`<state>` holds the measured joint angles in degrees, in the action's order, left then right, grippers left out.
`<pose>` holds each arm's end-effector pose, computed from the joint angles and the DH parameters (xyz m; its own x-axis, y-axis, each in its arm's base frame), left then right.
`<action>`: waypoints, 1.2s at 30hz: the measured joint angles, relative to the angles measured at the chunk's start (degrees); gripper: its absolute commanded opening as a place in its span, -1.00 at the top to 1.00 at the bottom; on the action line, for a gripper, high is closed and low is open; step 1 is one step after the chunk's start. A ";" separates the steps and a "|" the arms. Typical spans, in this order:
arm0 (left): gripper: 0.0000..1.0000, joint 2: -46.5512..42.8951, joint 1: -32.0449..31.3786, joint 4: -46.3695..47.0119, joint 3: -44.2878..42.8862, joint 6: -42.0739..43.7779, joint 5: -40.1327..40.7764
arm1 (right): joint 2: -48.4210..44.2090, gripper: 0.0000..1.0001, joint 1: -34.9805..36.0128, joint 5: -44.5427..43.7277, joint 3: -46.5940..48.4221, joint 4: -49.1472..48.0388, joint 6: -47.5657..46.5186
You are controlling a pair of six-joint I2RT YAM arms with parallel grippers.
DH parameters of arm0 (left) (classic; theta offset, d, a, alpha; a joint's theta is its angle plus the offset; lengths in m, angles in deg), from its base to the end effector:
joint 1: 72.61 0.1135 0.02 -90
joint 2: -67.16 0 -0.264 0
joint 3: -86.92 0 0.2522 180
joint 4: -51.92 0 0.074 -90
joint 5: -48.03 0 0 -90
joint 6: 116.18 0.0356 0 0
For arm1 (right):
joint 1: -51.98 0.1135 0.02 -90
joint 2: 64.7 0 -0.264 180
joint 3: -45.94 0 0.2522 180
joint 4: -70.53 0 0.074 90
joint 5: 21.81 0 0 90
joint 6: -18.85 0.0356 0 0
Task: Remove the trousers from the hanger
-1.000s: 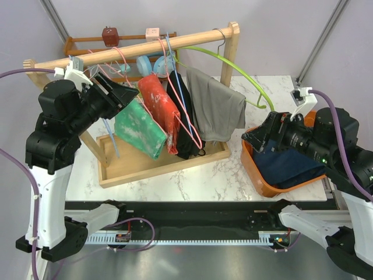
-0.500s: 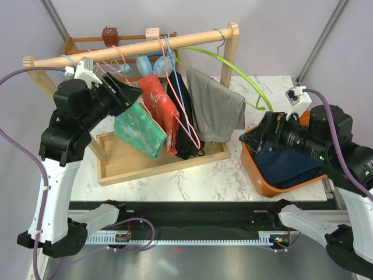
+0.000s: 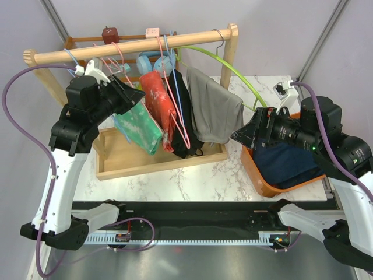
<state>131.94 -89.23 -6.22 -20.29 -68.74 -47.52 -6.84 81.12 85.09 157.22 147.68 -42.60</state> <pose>0.1897 -0.0602 0.4929 -0.4440 -0.5700 -0.6913 0.0999 0.7353 -0.6704 0.1074 0.0717 0.4961 -0.6425 0.1653 -0.7482 -0.4454 0.7139 0.5403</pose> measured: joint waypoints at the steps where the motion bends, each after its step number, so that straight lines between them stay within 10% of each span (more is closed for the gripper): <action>1: 0.68 -0.02 0.00 -0.09 0.11 0.15 -0.04 | 0.00 -0.96 0.00 0.07 0.00 -0.09 0.04; 9: 0.96 -1.53 -0.13 -0.70 0.52 0.11 -0.50 | -0.17 -0.96 0.00 0.20 0.00 -0.87 0.15; 36: 0.96 -3.69 -0.22 -6.40 -11.98 -4.85 -9.53 | 8.07 -0.92 0.00 16.02 13.70 -14.12 1.40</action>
<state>128.24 -89.45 -12.63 -32.27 -73.59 -57.05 1.23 81.12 101.11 170.92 133.56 -41.20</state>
